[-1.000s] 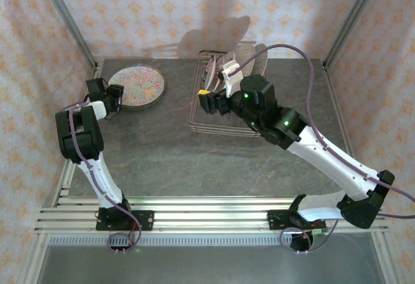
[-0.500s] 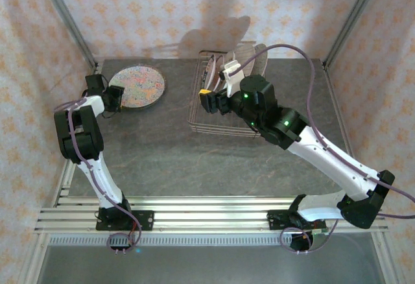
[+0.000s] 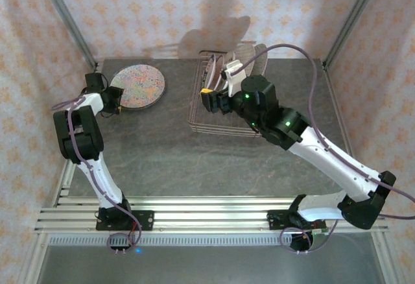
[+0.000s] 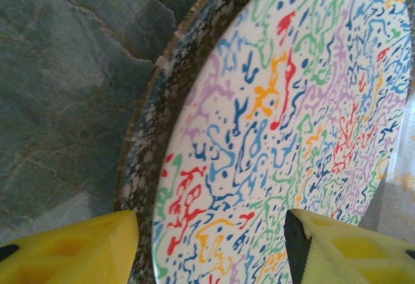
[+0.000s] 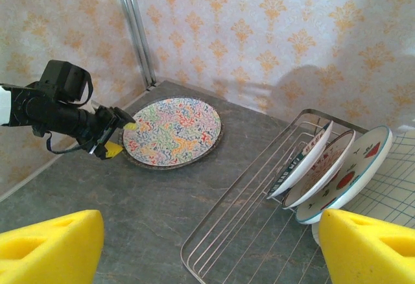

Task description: Unload the plates from the dish rack

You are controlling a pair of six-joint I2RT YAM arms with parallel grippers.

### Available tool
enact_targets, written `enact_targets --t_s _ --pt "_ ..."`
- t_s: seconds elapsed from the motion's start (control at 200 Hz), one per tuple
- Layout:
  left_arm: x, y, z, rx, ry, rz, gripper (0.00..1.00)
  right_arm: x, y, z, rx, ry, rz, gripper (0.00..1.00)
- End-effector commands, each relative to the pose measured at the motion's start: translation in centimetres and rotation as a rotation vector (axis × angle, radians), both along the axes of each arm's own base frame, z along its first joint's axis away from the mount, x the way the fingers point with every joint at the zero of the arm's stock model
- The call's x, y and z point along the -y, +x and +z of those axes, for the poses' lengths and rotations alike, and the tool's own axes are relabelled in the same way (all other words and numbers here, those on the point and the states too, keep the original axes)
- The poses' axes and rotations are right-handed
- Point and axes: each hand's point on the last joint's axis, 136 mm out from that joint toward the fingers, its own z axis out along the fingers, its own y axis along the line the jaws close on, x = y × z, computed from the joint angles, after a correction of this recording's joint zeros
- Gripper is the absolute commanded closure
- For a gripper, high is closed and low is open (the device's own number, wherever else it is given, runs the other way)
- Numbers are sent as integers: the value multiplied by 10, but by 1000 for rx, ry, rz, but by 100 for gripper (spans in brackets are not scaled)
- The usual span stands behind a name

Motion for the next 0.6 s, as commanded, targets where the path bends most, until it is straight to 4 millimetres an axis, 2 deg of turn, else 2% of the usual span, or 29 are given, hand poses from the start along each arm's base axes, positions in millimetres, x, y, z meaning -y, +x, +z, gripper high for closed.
enact_targets --t_s 0.0,0.105,0.175,0.19,0.33,0.455,0.596 --pt "-7 -15 12 -50 46 16 36 13 -4 25 38 57 -46 14" --pt "-8 -19 22 -54 65 15 34 32 6 31 63 46 -164 15" --pt "-10 -22 27 -62 83 18 31 53 15 39 90 29 -289 15" --pt "-11 -22 40 -40 95 21 30 58 17 40 94 26 -323 15" --pt "-3 -27 76 11 138 13 29 118 45 43 26 28 -608 18" --pt "25 -27 113 83 173 -37 28 167 68 31 -112 53 -811 19" --pt "68 -32 156 196 201 -94 28 190 93 16 -247 73 -884 18"
